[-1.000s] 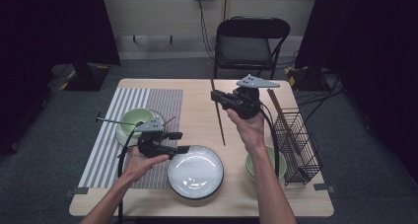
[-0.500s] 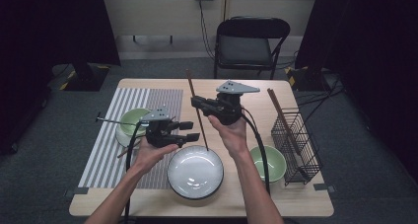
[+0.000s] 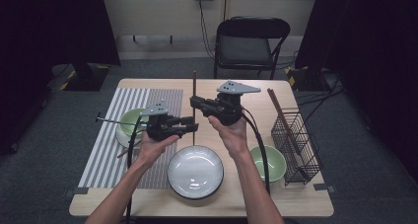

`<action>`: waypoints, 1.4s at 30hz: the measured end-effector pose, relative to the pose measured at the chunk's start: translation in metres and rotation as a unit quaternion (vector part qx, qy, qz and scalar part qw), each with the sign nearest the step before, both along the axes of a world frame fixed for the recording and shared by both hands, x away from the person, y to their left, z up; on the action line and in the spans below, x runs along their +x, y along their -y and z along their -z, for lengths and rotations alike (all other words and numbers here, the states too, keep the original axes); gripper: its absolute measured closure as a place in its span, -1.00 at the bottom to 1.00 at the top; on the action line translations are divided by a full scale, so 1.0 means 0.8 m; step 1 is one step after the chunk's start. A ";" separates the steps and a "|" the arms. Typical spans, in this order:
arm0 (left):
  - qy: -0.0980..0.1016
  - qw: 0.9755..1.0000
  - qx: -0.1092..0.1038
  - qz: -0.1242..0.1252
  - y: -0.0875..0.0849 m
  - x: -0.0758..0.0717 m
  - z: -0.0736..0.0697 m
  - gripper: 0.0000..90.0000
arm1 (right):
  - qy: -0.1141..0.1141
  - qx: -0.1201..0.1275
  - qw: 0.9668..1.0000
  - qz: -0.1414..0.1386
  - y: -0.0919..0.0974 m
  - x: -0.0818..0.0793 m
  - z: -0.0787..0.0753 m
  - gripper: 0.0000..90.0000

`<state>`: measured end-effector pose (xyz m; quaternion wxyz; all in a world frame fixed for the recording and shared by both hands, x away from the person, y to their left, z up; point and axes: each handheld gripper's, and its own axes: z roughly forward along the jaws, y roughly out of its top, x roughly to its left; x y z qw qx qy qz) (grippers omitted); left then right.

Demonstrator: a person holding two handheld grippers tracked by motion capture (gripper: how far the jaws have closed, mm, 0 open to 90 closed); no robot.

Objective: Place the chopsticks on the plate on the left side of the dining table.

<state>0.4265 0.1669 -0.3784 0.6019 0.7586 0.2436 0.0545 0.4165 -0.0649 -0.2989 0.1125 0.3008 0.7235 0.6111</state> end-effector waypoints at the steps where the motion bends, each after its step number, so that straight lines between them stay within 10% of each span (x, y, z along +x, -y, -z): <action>1: -0.002 1.000 -0.006 0.001 0.000 -0.001 -0.001 0.49 | -0.001 0.001 1.000 -0.003 0.000 0.001 0.001 0.89; 9: 0.027 0.999 -0.006 0.018 -0.003 -0.011 -0.016 0.85 | -0.004 0.002 1.000 -0.019 -0.007 0.002 0.004 0.89; 23: 0.024 0.999 -0.019 0.037 -0.005 -0.009 -0.025 0.89 | 0.012 0.015 0.999 -0.041 -0.007 -0.002 -0.001 0.87; 42: 0.042 0.999 -0.016 0.005 -0.043 -0.016 -0.048 0.89 | 0.023 -0.019 0.999 -0.041 0.020 -0.020 0.019 0.36</action>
